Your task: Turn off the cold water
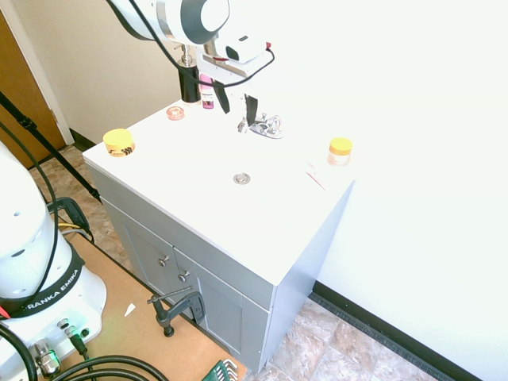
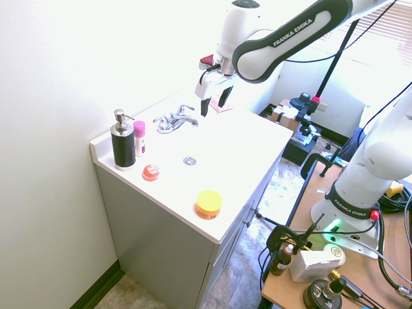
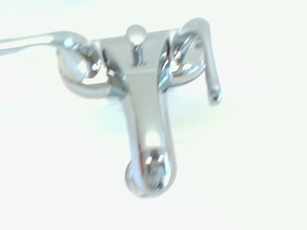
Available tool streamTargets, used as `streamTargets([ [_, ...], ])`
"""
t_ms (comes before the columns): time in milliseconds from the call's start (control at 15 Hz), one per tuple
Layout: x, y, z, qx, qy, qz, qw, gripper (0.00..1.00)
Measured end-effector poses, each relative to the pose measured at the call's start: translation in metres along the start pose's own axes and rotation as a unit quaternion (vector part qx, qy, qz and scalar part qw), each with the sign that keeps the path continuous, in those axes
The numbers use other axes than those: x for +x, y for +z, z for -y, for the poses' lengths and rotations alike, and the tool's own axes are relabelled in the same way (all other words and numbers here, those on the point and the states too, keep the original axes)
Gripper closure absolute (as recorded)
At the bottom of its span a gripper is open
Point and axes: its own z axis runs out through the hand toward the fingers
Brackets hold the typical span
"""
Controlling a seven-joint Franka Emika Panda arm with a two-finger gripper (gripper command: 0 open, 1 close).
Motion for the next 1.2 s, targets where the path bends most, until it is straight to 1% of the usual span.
streamTargets([
  [333,0.039,0.022,0.026,-0.007,0.013,-0.017,1.000,0.00],
  [600,0.052,0.051,0.028,-0.029,0.013,-0.020,0.999,0.00],
  [1200,0.074,0.056,0.023,-0.039,0.021,-0.040,0.998,0.00],
])
